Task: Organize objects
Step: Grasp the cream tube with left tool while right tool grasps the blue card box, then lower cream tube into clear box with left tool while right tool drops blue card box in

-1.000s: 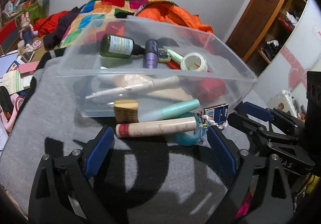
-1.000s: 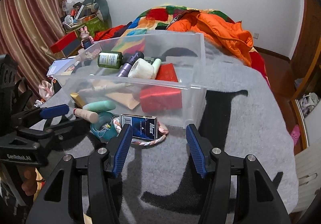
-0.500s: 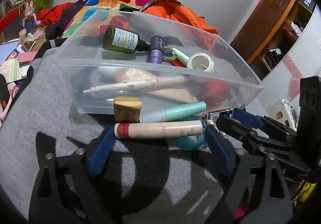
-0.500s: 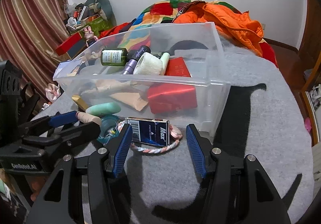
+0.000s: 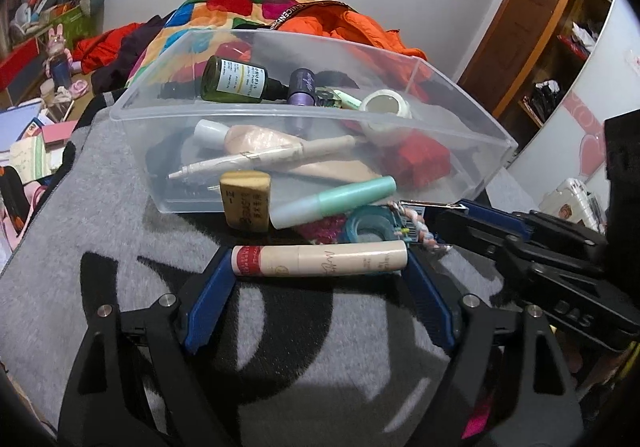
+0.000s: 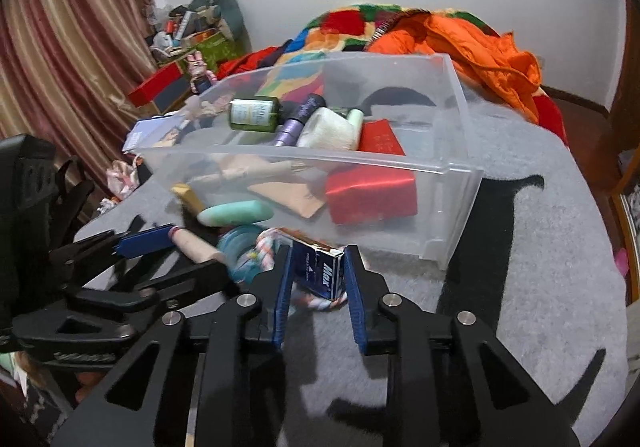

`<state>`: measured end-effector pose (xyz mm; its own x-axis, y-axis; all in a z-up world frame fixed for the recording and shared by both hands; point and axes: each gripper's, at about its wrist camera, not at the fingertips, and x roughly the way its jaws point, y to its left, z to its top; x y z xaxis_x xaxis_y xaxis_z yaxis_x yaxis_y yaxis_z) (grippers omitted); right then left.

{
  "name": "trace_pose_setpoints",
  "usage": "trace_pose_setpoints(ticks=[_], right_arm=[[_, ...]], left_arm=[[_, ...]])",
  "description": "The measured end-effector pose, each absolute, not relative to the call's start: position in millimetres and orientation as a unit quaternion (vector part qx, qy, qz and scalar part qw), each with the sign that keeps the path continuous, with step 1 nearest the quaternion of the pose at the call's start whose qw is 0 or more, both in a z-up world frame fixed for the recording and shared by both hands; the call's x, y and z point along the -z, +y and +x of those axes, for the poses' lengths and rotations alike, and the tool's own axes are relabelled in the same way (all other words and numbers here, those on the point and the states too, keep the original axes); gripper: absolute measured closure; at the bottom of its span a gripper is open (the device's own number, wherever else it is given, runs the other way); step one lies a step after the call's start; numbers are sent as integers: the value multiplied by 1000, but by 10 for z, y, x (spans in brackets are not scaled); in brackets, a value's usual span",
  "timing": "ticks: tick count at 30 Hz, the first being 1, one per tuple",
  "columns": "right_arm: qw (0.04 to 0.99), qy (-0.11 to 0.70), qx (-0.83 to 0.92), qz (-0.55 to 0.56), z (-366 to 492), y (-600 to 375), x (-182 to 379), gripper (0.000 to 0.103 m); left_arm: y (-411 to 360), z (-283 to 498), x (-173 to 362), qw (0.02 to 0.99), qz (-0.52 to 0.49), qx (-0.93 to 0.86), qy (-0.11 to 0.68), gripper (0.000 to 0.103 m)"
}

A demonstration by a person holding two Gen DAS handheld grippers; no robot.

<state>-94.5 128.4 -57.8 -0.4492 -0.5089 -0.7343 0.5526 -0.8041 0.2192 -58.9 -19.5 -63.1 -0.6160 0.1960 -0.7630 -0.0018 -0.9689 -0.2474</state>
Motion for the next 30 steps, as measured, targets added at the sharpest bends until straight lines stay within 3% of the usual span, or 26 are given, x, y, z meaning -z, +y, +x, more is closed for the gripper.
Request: trace_pose_setpoints(ticks=[12, 15, 30], right_arm=[[322, 39, 839, 437, -965, 1163, 672, 85], [322, 35, 842, 431, -942, 1188, 661, 94], [316, 37, 856, 408, -893, 1263, 465, 94]], left_arm=[[-172, -531, 671, 39, -433, -896, -91, 19], [-150, -498, 650, 31, -429, -899, -86, 19], [-149, -304, 290, 11, -384, -921, -61, 19]])
